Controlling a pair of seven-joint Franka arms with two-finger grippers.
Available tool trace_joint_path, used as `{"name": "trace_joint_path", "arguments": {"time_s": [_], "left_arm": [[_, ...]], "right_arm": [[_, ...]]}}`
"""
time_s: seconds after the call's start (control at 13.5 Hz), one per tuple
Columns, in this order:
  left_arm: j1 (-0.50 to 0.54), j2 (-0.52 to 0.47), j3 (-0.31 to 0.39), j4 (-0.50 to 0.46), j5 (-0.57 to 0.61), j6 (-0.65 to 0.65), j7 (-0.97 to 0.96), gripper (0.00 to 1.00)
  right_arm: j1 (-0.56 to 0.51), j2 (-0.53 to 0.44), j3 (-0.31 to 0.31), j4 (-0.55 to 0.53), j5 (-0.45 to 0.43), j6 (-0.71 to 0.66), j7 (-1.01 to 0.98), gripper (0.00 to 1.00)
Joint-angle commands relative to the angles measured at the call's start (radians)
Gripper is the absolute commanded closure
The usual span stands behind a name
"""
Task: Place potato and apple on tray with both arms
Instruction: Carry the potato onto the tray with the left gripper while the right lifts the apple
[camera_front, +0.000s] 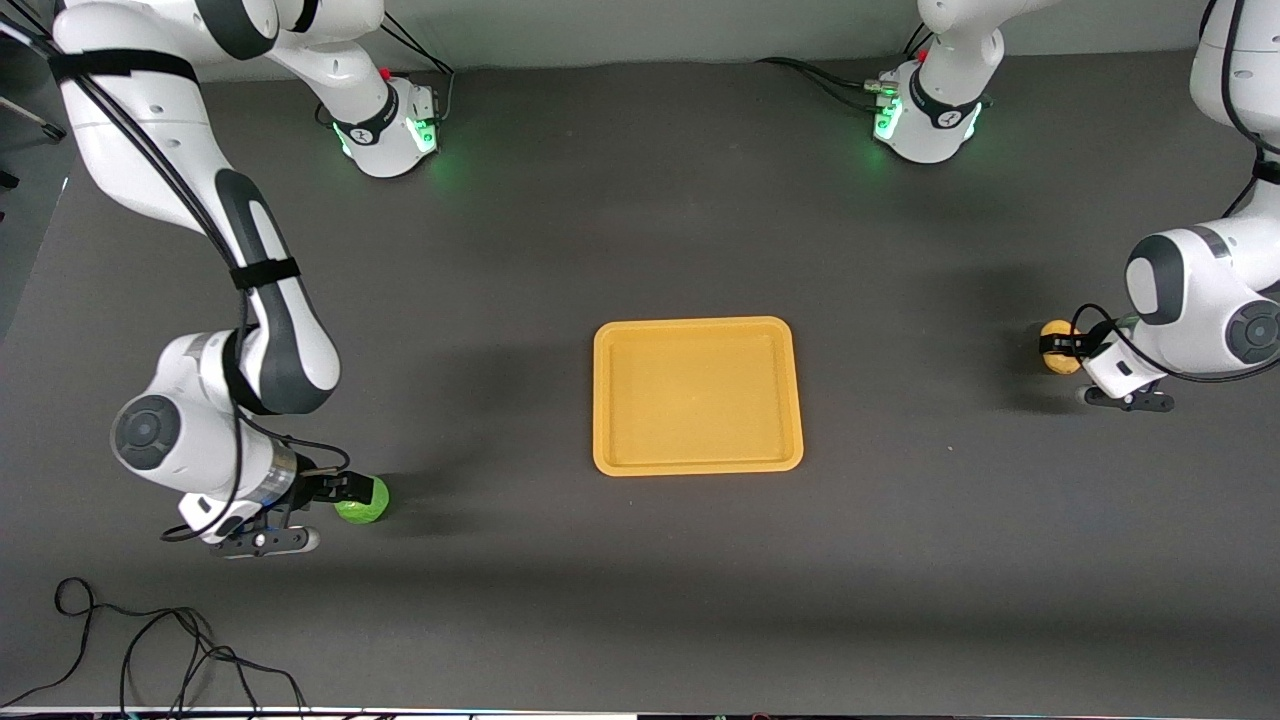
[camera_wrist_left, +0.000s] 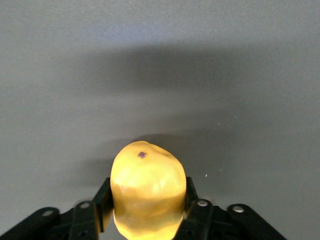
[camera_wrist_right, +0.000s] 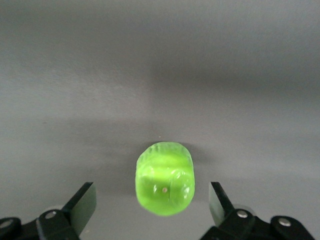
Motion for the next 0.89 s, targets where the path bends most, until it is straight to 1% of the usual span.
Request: {"name": "trace_joint_path", "arguments": {"time_s": [0.0, 0.07, 0.22, 0.37, 0.44, 0.52, 0.59, 0.67, 0.74, 0.81], "left_arm": [[-0.05, -0.034, -0.031, 0.12, -0.026, -0.194, -0.09, 0.97], [-0.091, -0.031, -0.045, 0.186, -0.04, -0.263, -0.199, 0.98], [-0.206, -0.011, -0.075, 0.29, -0.052, -0.346, -0.44, 0.99], [-0.336, 0.033, -0.08, 0.347, -0.054, -0.353, -0.642, 0.98], [-0.393, 0.059, -0.083, 0.38, -0.059, -0.342, -0.715, 0.98], [-0.459, 0.09, -0.095, 0.415, -0.068, -0.325, -0.781, 0.95], [-0.533, 0.129, -0.097, 0.458, -0.069, -0.308, -0.865, 0.96], [-0.589, 0.163, -0.097, 0.505, -0.063, -0.308, -0.925, 0.96], [-0.617, 0.183, -0.097, 0.538, -0.063, -0.308, -0.948, 0.96], [-0.634, 0.191, -0.1, 0.544, -0.065, -0.305, -0.955, 0.96]], "right_arm": [[-0.002, 0.032, -0.003, -0.03, 0.028, 0.078, -0.012, 0.0], [-0.004, 0.041, -0.003, -0.055, 0.028, 0.121, -0.014, 0.0], [-0.001, 0.045, -0.003, -0.093, 0.029, 0.181, -0.012, 0.0], [0.001, 0.055, -0.003, -0.092, 0.029, 0.19, -0.012, 0.0], [0.002, 0.057, -0.003, -0.092, 0.029, 0.19, -0.014, 0.1], [0.002, 0.057, -0.003, -0.092, 0.029, 0.189, -0.015, 0.36], [0.001, 0.055, -0.003, -0.089, 0.029, 0.186, -0.018, 0.51], [0.001, 0.048, -0.003, -0.083, 0.029, 0.177, -0.018, 0.56], [0.002, 0.033, -0.003, -0.083, 0.029, 0.163, -0.018, 0.57], [0.004, 0.002, -0.003, -0.078, 0.029, 0.122, -0.018, 0.57]]}}
